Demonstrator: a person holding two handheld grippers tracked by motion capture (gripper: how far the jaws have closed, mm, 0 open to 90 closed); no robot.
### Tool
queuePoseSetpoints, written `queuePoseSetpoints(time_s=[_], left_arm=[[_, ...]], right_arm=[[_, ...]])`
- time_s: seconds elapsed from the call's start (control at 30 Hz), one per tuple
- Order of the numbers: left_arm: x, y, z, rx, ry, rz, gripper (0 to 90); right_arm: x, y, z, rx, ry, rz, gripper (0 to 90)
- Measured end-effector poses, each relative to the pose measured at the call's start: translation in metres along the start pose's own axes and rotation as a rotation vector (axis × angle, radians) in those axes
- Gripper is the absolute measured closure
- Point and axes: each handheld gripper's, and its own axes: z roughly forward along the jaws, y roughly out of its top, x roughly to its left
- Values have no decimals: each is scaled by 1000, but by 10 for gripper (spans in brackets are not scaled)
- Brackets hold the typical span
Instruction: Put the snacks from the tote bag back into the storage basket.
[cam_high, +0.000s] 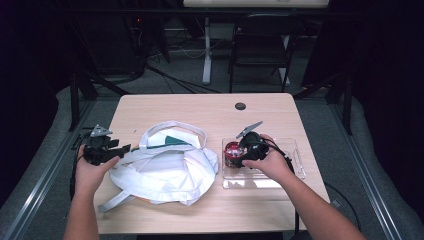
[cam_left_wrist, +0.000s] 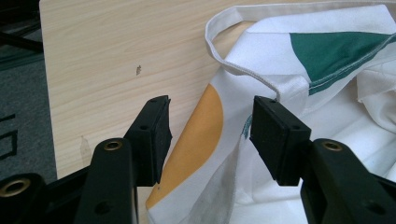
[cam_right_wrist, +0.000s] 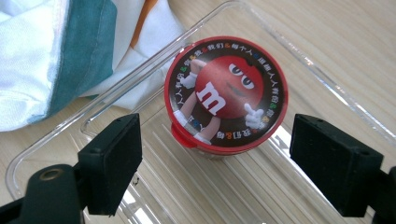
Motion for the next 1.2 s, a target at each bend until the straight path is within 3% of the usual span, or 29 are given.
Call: queuePoseSetpoints(time_s=[0.2, 0.63, 1.2], left_arm=[[0, 0, 0, -3, -1, -3, 476], [0, 0, 0, -2, -1, -1, 476], [-1, 0, 1, -3, 0, 1, 477]], right_arm=[[2, -1, 7, 7, -5, 1, 178], [-2, -2, 11, 16, -23, 12, 293], [-1, -2, 13, 15, -27, 24, 286]])
